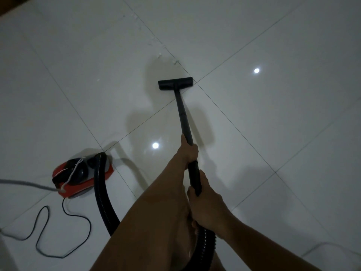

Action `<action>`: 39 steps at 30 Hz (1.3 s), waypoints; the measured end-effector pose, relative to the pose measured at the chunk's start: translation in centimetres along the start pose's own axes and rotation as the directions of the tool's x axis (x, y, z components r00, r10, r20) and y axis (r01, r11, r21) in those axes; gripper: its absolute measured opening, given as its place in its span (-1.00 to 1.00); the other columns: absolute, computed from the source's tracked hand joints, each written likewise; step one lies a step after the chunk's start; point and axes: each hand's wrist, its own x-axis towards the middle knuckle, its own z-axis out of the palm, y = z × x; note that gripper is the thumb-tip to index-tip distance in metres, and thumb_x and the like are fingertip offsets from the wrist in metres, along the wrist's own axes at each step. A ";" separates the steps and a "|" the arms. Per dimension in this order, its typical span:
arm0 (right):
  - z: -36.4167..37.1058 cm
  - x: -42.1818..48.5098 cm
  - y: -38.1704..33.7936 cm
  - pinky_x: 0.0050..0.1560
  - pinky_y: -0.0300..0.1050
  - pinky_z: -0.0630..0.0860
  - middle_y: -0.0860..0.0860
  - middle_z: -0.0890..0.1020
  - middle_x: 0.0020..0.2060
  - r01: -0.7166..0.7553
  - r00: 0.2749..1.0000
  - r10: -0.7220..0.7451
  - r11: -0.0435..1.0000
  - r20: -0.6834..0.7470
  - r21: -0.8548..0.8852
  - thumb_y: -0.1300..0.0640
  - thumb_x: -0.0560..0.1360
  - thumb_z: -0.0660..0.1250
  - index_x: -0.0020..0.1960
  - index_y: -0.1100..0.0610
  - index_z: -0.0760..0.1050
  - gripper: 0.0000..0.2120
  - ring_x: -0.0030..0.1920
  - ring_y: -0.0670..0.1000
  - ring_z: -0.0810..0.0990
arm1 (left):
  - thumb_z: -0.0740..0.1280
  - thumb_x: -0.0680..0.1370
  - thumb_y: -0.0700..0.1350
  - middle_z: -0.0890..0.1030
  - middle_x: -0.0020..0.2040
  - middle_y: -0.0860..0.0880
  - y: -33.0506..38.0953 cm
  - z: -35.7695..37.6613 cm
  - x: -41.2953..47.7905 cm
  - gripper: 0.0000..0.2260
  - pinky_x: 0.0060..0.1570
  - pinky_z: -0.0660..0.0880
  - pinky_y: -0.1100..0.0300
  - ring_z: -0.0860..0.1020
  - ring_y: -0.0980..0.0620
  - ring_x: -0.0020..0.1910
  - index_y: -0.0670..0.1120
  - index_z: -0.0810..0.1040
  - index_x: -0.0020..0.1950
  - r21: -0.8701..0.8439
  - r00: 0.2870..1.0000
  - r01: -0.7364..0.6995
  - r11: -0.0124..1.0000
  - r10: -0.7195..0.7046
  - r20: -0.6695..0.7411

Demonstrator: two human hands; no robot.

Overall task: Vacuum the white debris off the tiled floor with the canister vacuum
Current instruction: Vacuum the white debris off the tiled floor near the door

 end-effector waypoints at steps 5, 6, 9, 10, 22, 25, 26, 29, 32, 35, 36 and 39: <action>-0.7 0.9 -0.1 0.07 -0.03 0.61 0.00 0.64 0.04 0.039 0.999 -0.043 0.993 -0.032 -0.111 -0.09 0.70 0.12 0.62 -0.13 0.08 -0.48 -0.11 -0.03 0.62 | 0.15 0.67 -0.14 0.49 0.20 -0.21 0.2 0.5 1.0 -0.29 -0.16 0.52 0.08 0.45 0.01 -0.23 0.15 -0.30 0.59 -0.003 1.000 0.010 1.000 -0.010 0.008; -0.8 1.3 0.1 0.15 0.05 0.61 0.00 0.66 0.05 0.016 0.999 -0.021 0.990 -0.032 -0.143 -0.15 0.69 0.10 0.64 -0.15 0.02 -0.44 -0.06 0.03 0.67 | 0.15 0.67 -0.14 0.48 0.20 -0.20 0.3 0.6 1.3 -0.29 -0.17 0.52 0.09 0.45 0.01 -0.23 0.15 -0.31 0.59 0.004 1.000 0.008 1.000 -0.008 0.009; -1.0 3.3 1.0 0.16 0.06 0.64 -0.01 0.66 0.20 -0.022 1.000 0.023 0.996 0.013 -0.089 -0.16 0.70 0.08 0.66 -0.23 -0.21 -0.35 -0.12 -0.03 0.68 | 0.14 0.67 -0.13 0.46 0.29 -0.22 0.6 0.9 2.9 -0.29 -0.09 0.52 0.04 0.46 0.00 -0.20 0.15 -0.32 0.58 0.017 1.000 -0.016 1.000 0.016 0.000; -1.2 4.0 1.4 0.09 0.03 0.67 0.00 0.65 0.19 -0.031 0.999 0.032 0.998 0.024 -0.058 -0.16 0.70 0.09 0.65 -0.24 -0.23 -0.34 -0.19 -0.05 0.66 | 0.14 0.68 -0.13 0.46 0.29 -0.23 0.7 1.1 3.3 -0.29 -0.09 0.52 0.04 0.45 0.00 -0.20 0.15 -0.32 0.58 0.015 1.000 -0.022 1.000 0.022 -0.002; -5.9 7.2 7.1 -0.40 -0.26 0.57 0.04 0.64 -0.01 -0.002 0.999 0.004 0.999 0.040 -0.045 -0.10 0.72 0.11 0.66 -0.26 -0.19 -0.36 -0.36 -0.08 0.61 | 0.13 0.68 -0.14 0.46 -0.02 -0.12 0.1 6.8 5.4 -0.30 -0.27 0.48 0.13 0.45 0.01 -0.25 0.14 -0.34 0.58 -0.021 0.996 -0.073 0.997 0.072 -0.060; -7.4 7.7 7.3 -0.51 -0.40 0.43 -0.09 0.57 -0.12 0.039 0.998 -0.034 0.996 0.061 -0.080 -0.09 0.73 0.10 0.67 -0.22 -0.19 -0.36 -0.35 -0.12 0.61 | 0.14 0.68 -0.14 0.47 -0.05 -0.09 0.8 7.6 5.9 -0.29 -0.18 0.51 0.08 0.47 0.00 -0.23 0.16 -0.34 0.58 -0.023 0.995 -0.068 0.997 0.066 -0.071; -7.9 8.0 7.3 -0.48 -0.40 0.44 -0.10 0.56 -0.09 0.046 0.997 -0.040 0.995 0.071 -0.090 -0.11 0.72 0.10 0.67 -0.22 -0.20 -0.36 -0.30 -0.13 0.62 | 0.14 0.68 -0.13 0.47 -0.07 -0.08 1.0 7.8 6.0 -0.29 -0.17 0.51 0.07 0.47 0.00 -0.23 0.16 -0.34 0.58 -0.026 0.995 -0.064 0.998 0.062 -0.074; -9.2 8.9 6.8 -0.28 -0.31 0.50 -0.08 0.58 0.05 0.067 0.993 -0.058 0.994 0.099 -0.091 -0.19 0.69 0.10 0.65 -0.24 -0.15 -0.37 -0.16 -0.12 0.63 | 0.13 0.69 -0.13 0.44 -0.09 -0.04 2.1 8.2 6.6 -0.30 -0.19 0.52 0.07 0.48 -0.01 -0.22 0.15 -0.34 0.58 -0.040 0.995 -0.065 0.997 0.062 -0.084; -10.5 10.1 5.8 -0.23 -0.31 0.50 -0.23 0.57 -0.09 0.097 0.992 -0.091 0.993 0.088 -0.068 -0.12 0.72 0.12 0.58 -0.30 0.03 -0.51 -0.21 -0.19 0.60 | 0.13 0.69 -0.13 0.43 -0.11 -0.02 3.7 8.2 7.6 -0.30 -0.05 0.53 0.00 0.48 -0.02 -0.20 0.14 -0.34 0.58 -0.040 0.993 -0.071 0.997 0.067 -0.097; -11.7 11.5 4.3 -0.18 -0.28 0.53 -0.23 0.56 -0.14 0.095 0.993 -0.087 0.991 0.085 -0.096 -0.06 0.72 0.15 0.56 -0.26 0.08 -0.54 -0.27 -0.21 0.57 | 0.13 0.68 -0.12 0.45 -0.10 -0.03 5.6 7.9 8.7 -0.30 0.04 0.55 -0.05 0.49 -0.02 -0.20 0.14 -0.35 0.58 -0.051 0.992 -0.061 0.997 0.055 -0.110; -12.1 11.9 3.7 -0.18 -0.30 0.53 -0.24 0.56 -0.13 0.093 0.992 -0.084 0.990 0.091 -0.106 -0.05 0.72 0.15 0.57 -0.25 0.08 -0.53 -0.26 -0.21 0.58 | 0.13 0.68 -0.12 0.47 -0.10 -0.04 6.2 7.8 9.0 -0.30 0.06 0.56 -0.06 0.49 -0.02 -0.21 0.14 -0.34 0.58 -0.054 0.992 -0.061 0.997 0.054 -0.113; -13.4 12.8 1.7 -0.22 -0.41 0.48 -0.31 0.51 -0.12 0.104 0.990 -0.090 0.987 0.110 -0.126 -0.07 0.72 0.13 0.61 -0.21 0.05 -0.50 -0.21 -0.25 0.58 | 0.13 0.69 -0.13 0.47 -0.05 -0.04 8.3 7.4 9.5 -0.30 0.06 0.55 -0.04 0.50 -0.02 -0.19 0.14 -0.34 0.58 -0.060 0.992 -0.056 0.997 0.048 -0.118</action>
